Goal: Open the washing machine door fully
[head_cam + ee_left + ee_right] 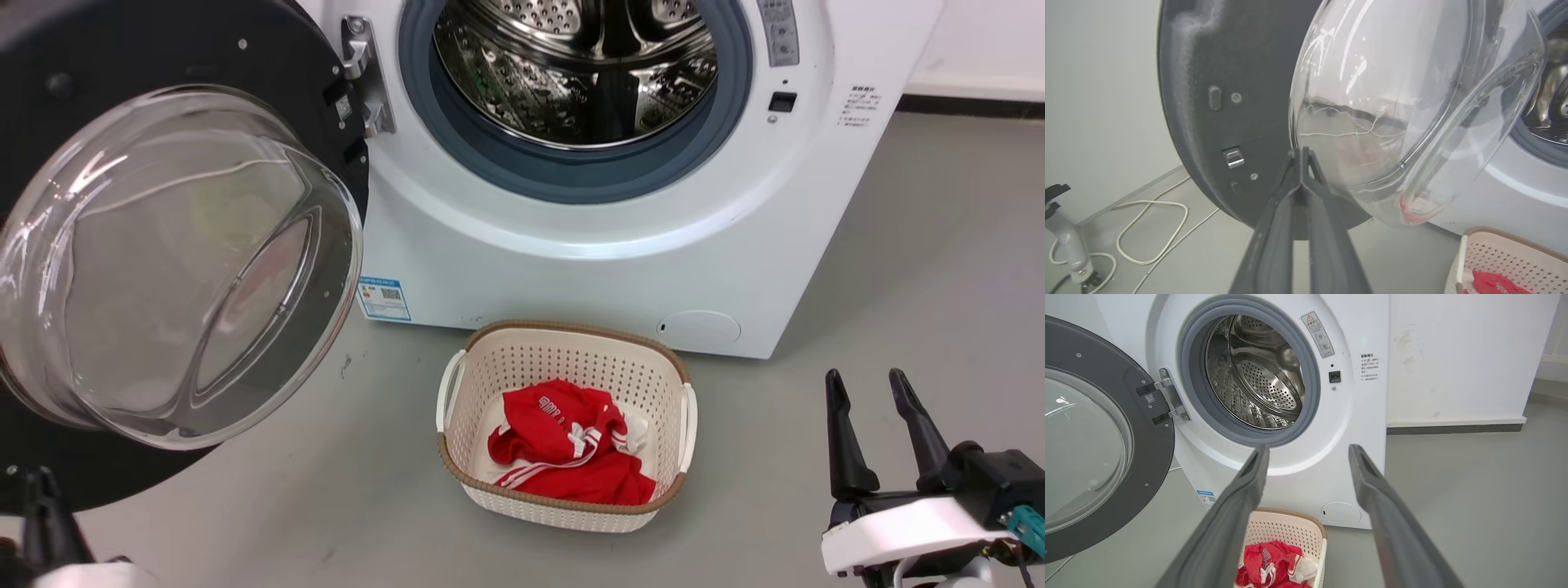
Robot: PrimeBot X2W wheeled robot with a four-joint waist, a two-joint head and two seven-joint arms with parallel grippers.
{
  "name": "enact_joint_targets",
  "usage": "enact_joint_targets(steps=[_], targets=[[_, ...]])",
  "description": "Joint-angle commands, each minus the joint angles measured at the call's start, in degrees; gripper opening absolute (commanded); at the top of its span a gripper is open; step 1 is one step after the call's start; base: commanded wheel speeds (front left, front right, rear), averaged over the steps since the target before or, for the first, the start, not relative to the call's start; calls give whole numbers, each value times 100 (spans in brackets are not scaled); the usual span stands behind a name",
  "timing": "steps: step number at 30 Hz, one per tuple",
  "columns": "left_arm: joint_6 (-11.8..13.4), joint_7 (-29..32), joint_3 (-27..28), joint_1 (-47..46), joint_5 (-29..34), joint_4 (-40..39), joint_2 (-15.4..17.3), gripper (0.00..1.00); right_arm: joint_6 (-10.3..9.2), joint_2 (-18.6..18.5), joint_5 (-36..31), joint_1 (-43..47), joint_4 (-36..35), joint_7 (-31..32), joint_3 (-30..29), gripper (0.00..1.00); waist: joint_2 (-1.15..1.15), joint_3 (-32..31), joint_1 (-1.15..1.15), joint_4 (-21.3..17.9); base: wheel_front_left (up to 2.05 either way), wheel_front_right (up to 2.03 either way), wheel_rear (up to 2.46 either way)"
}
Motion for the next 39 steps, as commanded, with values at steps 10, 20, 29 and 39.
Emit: enact_joint_targets(steps=[10,20,29,39], targets=[[-129,-13,-564,515,602,-960,-791,100,-3,5,20,152,-25,-54,71,100,0,-261,0,-58,0,0,0],[-314,-12,-1346,154,849,-1069,-868,100,-3,5,-245,124,-202,-56,88,100,0,-329,0,-332,0,0,0],[-488,-13,-1847,-430,1065,-801,-869,100,-3,5,-433,197,-399,57,88,100,0,-353,0,-688,0,0,0],[-523,-13,-1857,-404,1150,-635,-828,100,-3,6,-380,275,-331,146,143,100,0,-351,0,-868,0,0,0]])
